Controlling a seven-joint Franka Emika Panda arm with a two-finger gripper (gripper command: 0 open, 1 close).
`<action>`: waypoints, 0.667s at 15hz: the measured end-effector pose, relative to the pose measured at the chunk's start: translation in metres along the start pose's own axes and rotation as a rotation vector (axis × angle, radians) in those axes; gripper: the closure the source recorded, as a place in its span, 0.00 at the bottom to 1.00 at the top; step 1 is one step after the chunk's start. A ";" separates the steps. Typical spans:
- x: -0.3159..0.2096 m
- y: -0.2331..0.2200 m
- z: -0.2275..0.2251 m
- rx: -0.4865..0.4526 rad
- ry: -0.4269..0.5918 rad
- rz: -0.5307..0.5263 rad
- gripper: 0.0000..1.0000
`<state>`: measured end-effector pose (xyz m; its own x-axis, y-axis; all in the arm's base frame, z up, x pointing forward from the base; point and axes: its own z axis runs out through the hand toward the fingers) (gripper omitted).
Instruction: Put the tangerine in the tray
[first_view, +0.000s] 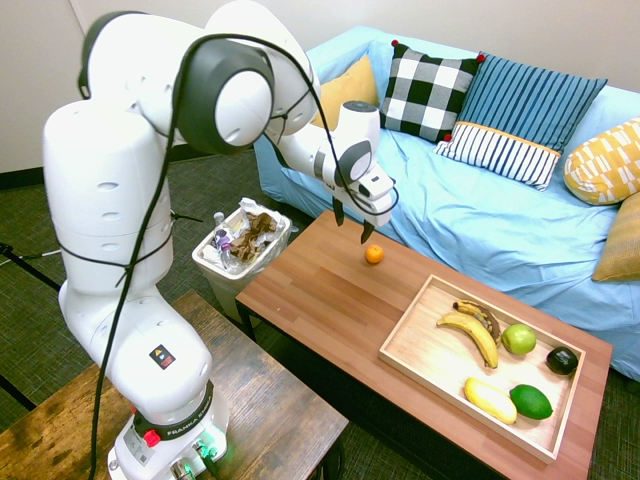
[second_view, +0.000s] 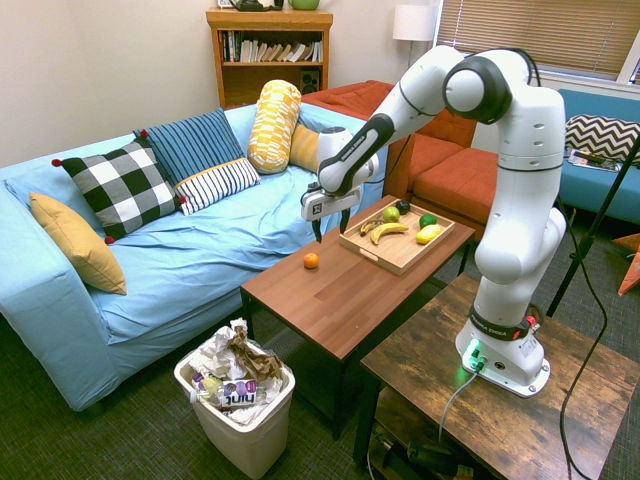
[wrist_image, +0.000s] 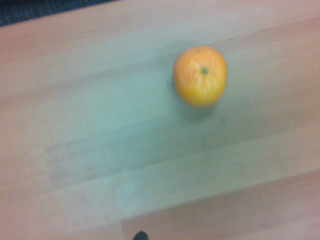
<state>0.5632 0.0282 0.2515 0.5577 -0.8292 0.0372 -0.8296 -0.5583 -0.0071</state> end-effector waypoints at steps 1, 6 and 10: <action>0.007 -0.013 0.011 -0.005 0.003 0.008 0.00; 0.039 -0.051 0.061 -0.050 0.003 0.048 0.00; 0.060 -0.066 0.098 -0.080 -0.010 0.082 0.00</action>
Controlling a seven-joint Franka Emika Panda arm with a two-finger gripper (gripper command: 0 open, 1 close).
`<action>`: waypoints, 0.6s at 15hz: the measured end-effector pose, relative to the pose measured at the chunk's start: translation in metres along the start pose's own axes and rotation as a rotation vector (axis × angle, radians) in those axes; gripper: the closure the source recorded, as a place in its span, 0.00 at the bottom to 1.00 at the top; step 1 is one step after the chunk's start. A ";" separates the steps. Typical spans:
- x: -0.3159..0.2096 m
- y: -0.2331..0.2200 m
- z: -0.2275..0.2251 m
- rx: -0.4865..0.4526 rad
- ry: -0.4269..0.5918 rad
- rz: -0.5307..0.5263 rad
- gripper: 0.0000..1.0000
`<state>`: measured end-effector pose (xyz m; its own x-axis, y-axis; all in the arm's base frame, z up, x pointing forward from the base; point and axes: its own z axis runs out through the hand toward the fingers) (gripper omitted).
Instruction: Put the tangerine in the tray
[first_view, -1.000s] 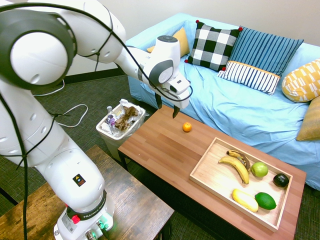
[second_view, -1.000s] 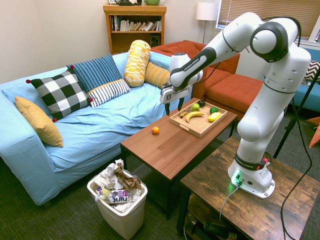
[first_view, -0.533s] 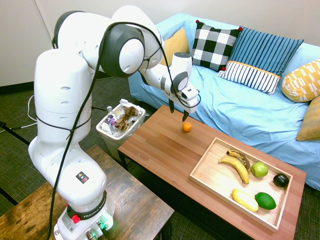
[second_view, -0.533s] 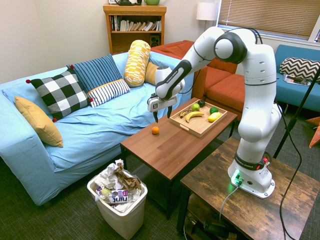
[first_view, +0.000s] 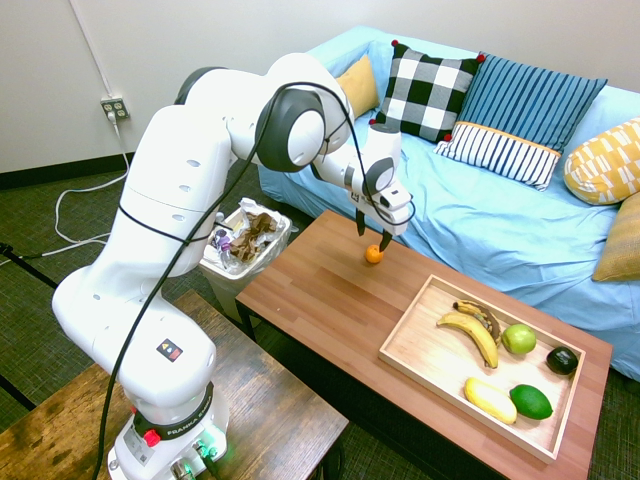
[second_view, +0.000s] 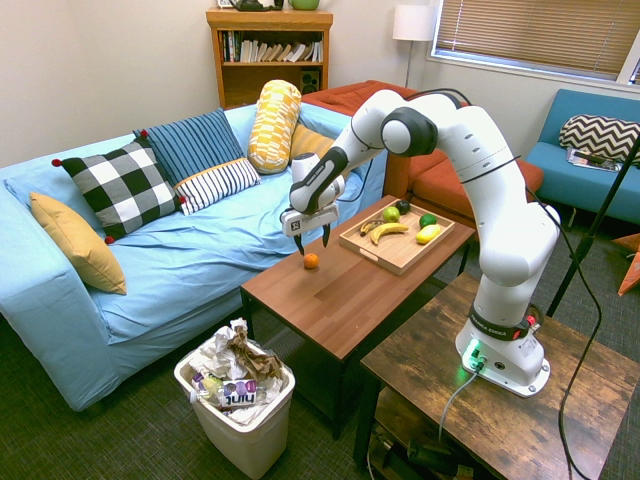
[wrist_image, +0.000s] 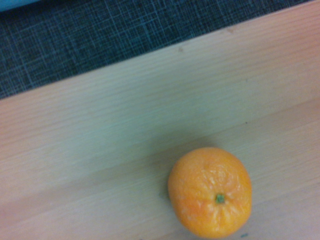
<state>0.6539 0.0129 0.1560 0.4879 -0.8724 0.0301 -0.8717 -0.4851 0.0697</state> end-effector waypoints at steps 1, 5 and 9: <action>0.003 -0.004 0.008 -0.007 -0.004 0.004 0.00; 0.010 -0.019 0.032 -0.036 -0.012 0.005 0.00; 0.009 -0.028 0.040 -0.045 -0.015 0.001 1.00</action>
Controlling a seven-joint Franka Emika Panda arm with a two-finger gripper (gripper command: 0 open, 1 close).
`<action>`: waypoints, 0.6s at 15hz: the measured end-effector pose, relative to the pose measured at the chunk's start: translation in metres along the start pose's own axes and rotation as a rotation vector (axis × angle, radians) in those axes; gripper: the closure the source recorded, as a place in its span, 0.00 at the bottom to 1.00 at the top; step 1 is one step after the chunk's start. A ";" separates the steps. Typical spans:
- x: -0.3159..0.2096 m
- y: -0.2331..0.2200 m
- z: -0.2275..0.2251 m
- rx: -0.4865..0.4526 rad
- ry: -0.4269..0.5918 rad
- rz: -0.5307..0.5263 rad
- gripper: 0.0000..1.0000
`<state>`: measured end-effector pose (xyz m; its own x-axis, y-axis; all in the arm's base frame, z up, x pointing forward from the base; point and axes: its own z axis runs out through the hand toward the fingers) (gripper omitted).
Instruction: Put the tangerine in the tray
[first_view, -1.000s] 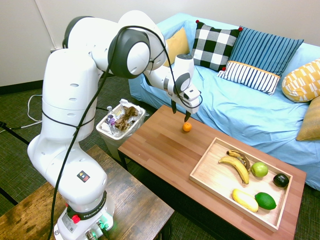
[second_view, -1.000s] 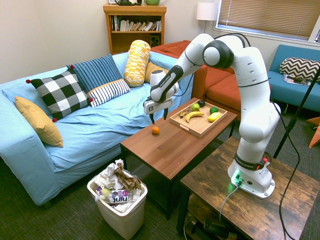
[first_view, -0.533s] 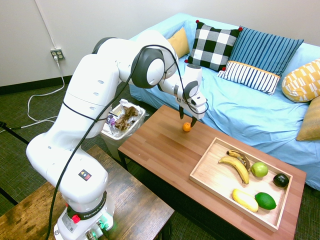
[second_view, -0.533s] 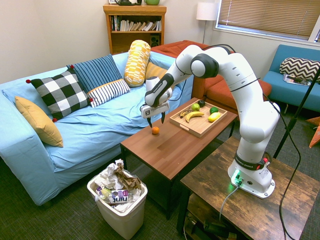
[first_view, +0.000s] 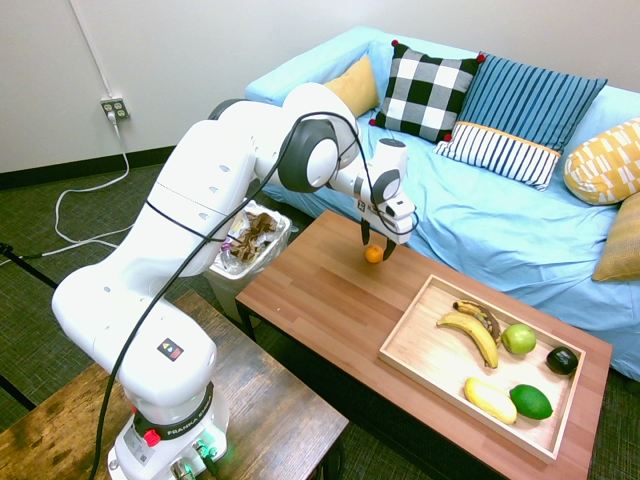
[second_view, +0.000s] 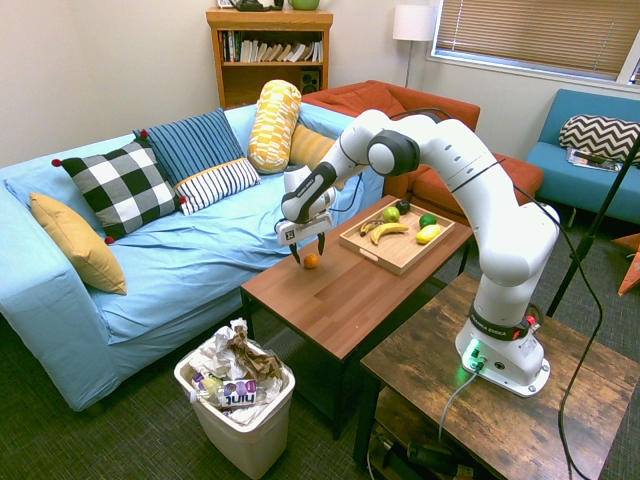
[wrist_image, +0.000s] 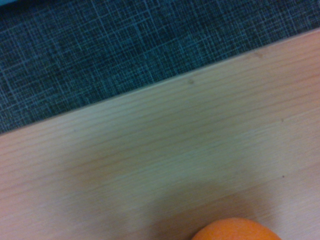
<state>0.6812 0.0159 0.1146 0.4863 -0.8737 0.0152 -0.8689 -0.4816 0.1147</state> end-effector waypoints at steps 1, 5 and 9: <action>0.000 -0.001 0.001 -0.001 -0.002 0.002 1.00; 0.001 -0.003 0.004 -0.006 -0.011 0.007 1.00; 0.000 -0.002 0.008 -0.017 -0.019 0.008 1.00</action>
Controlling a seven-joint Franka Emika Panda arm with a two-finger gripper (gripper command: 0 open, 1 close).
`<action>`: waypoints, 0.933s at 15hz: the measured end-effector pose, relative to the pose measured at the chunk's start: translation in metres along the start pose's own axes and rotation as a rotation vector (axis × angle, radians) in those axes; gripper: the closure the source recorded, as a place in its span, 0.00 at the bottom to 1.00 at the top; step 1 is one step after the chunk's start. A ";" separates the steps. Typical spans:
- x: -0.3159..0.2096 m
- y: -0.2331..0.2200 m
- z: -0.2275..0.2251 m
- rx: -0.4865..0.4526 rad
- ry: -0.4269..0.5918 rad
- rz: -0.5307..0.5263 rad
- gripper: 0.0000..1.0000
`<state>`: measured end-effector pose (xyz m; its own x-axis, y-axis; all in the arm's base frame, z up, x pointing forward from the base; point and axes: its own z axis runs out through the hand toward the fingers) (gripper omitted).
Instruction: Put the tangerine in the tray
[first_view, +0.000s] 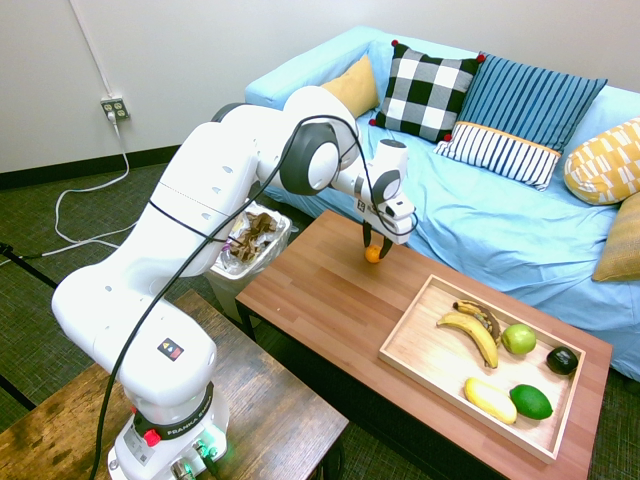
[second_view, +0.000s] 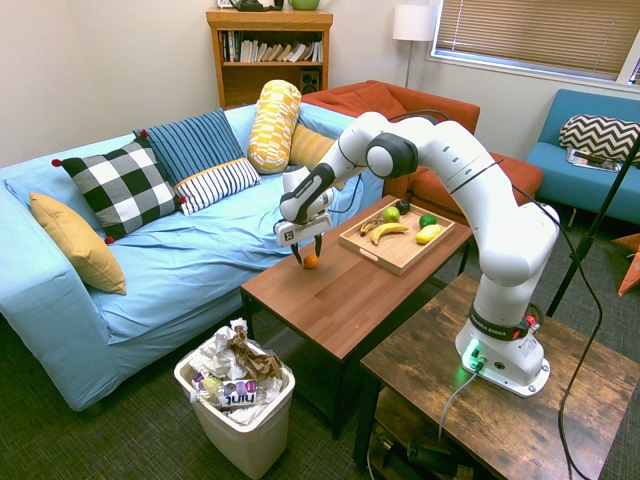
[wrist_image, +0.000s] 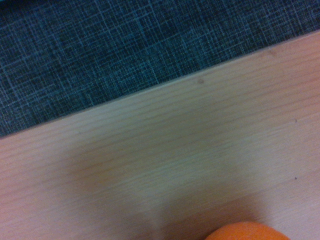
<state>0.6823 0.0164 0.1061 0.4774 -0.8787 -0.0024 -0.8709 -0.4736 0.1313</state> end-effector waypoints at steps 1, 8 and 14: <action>0.000 0.001 0.003 -0.005 -0.002 0.000 1.00; 0.032 0.012 -0.030 0.038 0.013 0.008 1.00; 0.136 0.128 -0.095 0.090 0.002 0.119 1.00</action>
<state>0.6471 -0.1582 0.2164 0.3703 -0.9289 0.0104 -0.9283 -0.3696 0.0415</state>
